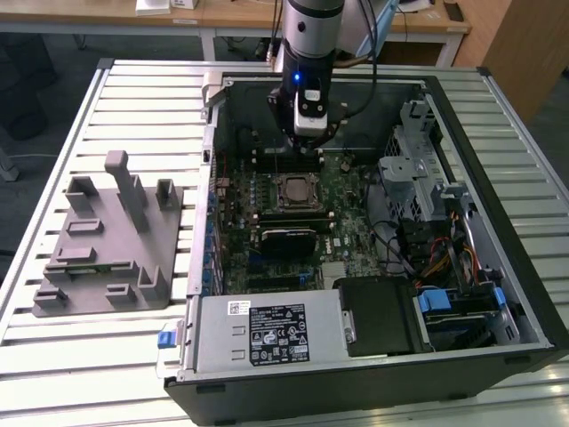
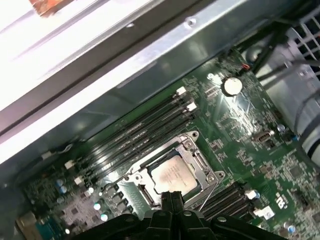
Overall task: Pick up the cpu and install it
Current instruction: 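Install the first cpu locking lever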
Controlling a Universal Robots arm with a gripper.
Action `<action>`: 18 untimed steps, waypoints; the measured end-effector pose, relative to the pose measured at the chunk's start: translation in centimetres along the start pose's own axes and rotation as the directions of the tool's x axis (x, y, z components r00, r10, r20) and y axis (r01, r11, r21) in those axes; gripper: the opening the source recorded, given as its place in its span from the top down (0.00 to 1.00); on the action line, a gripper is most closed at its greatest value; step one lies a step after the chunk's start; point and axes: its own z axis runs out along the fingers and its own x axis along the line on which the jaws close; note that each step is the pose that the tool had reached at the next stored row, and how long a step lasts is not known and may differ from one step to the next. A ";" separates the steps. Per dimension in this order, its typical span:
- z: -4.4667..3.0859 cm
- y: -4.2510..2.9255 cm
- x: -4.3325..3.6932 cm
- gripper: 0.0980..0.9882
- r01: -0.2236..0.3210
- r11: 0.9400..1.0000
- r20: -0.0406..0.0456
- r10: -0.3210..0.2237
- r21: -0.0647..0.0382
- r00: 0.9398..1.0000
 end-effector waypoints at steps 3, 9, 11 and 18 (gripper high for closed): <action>0.01 0.00 0.00 0.99 0.055 0.999 -0.001 -0.055 0.002 0.999; 0.02 0.00 0.00 0.99 0.163 0.987 -0.002 -0.163 0.005 0.987; 0.03 0.00 0.00 0.99 0.199 0.980 -0.003 -0.199 0.006 0.980; 0.06 0.00 0.00 0.99 0.322 0.947 -0.005 -0.322 0.009 0.947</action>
